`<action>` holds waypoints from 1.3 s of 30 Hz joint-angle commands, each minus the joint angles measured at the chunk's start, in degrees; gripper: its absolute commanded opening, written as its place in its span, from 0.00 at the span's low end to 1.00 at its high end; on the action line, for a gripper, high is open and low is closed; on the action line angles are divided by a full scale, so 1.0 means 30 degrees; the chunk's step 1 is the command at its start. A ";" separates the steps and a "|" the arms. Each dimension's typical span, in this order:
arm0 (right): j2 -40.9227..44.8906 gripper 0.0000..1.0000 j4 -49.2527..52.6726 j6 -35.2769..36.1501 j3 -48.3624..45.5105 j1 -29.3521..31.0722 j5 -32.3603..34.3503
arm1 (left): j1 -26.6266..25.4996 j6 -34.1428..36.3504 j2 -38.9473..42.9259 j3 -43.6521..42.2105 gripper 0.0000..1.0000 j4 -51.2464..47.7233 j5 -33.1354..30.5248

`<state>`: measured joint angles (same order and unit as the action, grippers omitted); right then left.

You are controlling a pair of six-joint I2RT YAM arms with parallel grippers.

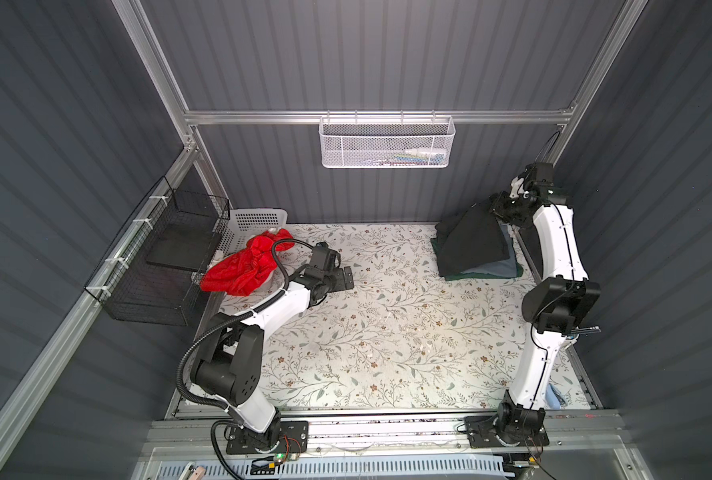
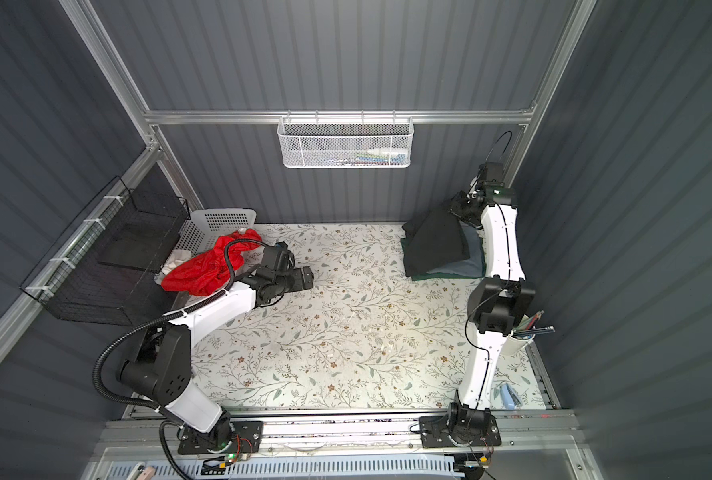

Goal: Fold and stack the t-shirts
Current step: 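Lift the black shirt with the right gripper and lay it onto the grey stack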

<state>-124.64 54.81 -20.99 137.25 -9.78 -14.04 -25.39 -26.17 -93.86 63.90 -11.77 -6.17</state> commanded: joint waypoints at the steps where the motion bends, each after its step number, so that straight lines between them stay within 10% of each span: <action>1: 0.0209 0.00 -0.1024 -0.0482 0.0515 -0.0765 -0.0592 | 0.0083 -0.0123 -0.0373 0.0903 1.00 -0.0541 0.0372; 27: -0.3751 0.00 -0.4432 -0.2846 0.0480 -0.2700 0.0084 | 0.0087 -0.0090 -0.0900 0.1894 1.00 -0.1712 0.0188; 29: -0.3854 0.18 -0.5056 -0.3173 0.0142 -0.2774 -0.0133 | 0.0083 -0.0094 -0.0851 0.1790 1.00 -0.1817 0.0079; 32: -0.4267 0.72 -0.4842 -0.3316 0.0473 -0.2919 -0.0445 | 0.0083 -0.0077 -0.0771 0.1695 1.00 -0.2021 0.0123; 39: -0.2407 0.94 -0.5561 -0.2872 -0.2477 -0.2779 -0.0633 | 0.0083 -0.0072 0.0804 0.0163 1.00 -0.1280 -0.0423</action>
<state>-134.74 39.59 -29.85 133.86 -18.24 -15.22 -25.39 -26.17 -94.85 66.32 -15.86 -5.98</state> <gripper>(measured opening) 0.934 0.997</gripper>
